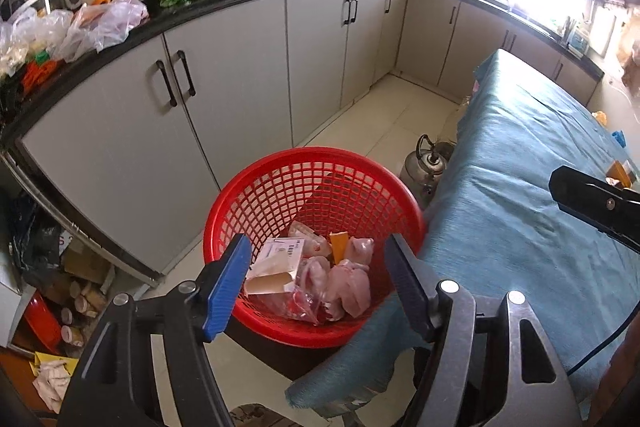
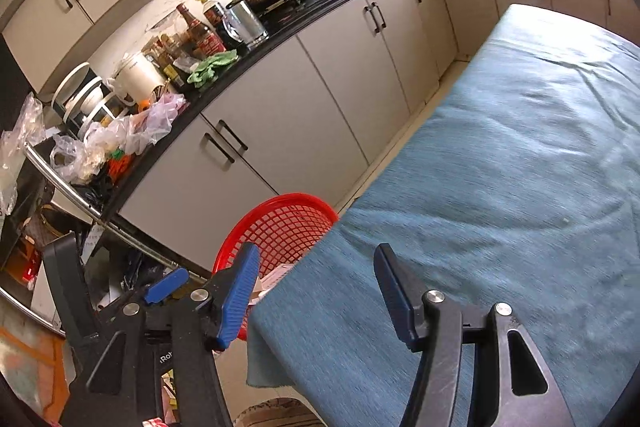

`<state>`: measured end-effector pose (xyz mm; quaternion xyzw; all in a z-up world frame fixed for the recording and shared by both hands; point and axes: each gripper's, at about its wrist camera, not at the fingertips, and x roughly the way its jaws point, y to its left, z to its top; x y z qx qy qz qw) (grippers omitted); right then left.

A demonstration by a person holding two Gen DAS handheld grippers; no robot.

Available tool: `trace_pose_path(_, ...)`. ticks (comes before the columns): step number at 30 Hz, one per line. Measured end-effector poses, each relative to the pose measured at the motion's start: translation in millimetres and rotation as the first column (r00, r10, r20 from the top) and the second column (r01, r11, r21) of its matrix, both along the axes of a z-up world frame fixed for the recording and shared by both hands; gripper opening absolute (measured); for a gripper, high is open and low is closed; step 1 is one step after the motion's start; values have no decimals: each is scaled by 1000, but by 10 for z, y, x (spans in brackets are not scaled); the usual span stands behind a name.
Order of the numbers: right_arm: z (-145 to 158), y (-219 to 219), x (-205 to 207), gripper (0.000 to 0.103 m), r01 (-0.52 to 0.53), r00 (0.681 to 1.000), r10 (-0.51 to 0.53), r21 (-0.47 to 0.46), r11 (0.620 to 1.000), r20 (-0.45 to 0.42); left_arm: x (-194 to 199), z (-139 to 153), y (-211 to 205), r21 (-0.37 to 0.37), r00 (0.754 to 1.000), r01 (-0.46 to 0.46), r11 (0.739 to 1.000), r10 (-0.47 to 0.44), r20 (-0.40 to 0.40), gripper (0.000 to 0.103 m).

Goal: Collect trash
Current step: 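Move both tools back over the table toward the orange tub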

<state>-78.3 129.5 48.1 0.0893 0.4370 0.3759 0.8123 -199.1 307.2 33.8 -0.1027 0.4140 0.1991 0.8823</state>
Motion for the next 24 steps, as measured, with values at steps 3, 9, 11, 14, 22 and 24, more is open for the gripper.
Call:
trace_pose_path(3, 35, -145, -35, 64, 22, 1000, -22, 9, 1000, 5, -16, 50, -132, 19, 1000, 17, 1000, -18, 4, 69)
trace_pose_path(9, 86, -478, -99, 65, 73, 997, -73, 30, 997, 10, -23, 147, -337, 42, 999, 44, 998, -45, 16, 71)
trace_pose_path(11, 96, -582, -119, 66, 89, 996, -89, 34, 995, 12, -15, 181, -431, 51, 998, 56, 997, -57, 18, 71)
trace_pose_path(14, 104, -778, -136, 66, 118, 993, -119, 38, 992, 14, 0, 211, -559, 53, 997, 79, 995, -80, 20, 71)
trace_pose_path(22, 63, -1518, -198, 68, 250, 968, -250, 55, 967, -6, 158, 328, -1046, 48, 981, 189, 981, -190, 28, 71)
trace_pose_path(24, 53, -1776, -221, 70, 298, 955, -297, 58, 953, -12, 237, 375, -1238, 57, 971, 234, 971, -236, 33, 72)
